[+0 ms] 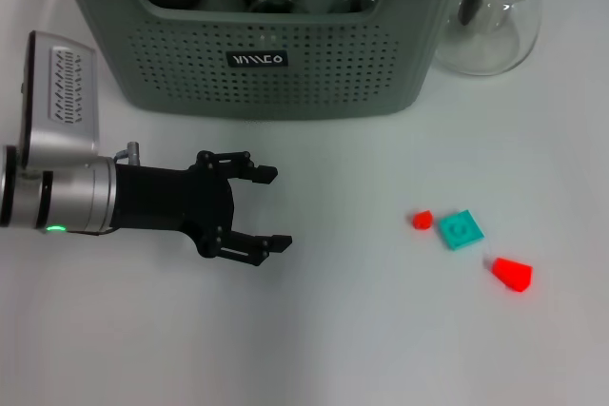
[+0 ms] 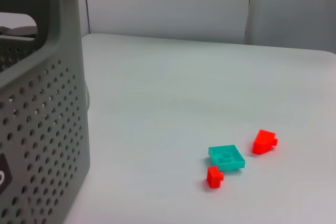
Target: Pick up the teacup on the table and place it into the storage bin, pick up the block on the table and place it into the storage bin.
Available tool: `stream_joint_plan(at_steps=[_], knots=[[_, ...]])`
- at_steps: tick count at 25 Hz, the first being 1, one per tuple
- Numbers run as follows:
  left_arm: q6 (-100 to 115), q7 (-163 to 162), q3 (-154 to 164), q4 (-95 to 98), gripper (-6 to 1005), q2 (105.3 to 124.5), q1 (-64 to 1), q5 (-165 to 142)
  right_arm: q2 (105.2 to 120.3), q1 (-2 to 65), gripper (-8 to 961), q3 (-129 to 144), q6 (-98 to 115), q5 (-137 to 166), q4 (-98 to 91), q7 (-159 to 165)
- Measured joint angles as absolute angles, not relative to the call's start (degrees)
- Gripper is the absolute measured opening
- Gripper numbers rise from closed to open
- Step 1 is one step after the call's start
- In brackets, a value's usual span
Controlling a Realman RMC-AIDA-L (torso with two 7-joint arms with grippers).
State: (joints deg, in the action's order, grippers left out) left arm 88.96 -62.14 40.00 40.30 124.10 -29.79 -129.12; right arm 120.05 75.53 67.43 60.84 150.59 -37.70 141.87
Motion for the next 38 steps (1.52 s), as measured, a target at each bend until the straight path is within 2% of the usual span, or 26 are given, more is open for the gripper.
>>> stream_joint_plan(at_steps=[7,12,18,23,29,33,38], knots=[[88.86,-62.12,40.03,40.34,888,124.13,-29.70,-129.11,120.15,74.87,453,68.15,58.06,150.32,-37.22,142.02],[88.97,-62.10,39.73,40.34,888,124.12,-29.48,-129.11,120.22,73.66,661,68.20,57.71,149.12,-39.37,140.77],[89.37,-62.08,39.63,40.35,889,124.10,-29.37,-129.10,120.15,64.04,851,68.20,67.28,135.32,-57.73,136.04],[89.38,-62.09,39.63,40.35,888,124.10,-29.36,-129.11,119.99,52.35,848,68.18,81.28,123.03,-76.24,133.28],[89.39,-62.13,39.64,40.35,888,124.10,-29.35,-129.11,119.77,42.37,845,67.56,100.31,118.38,-86.47,132.67],[89.20,-62.13,39.64,40.50,888,124.10,-29.37,-129.11,119.69,38.80,843,67.86,107.88,123.48,-86.50,134.17],[88.85,-62.54,39.64,40.52,888,124.10,-29.55,-129.11,120.20,38.11,842,68.90,108.61,136.90,-82.82,137.30]])
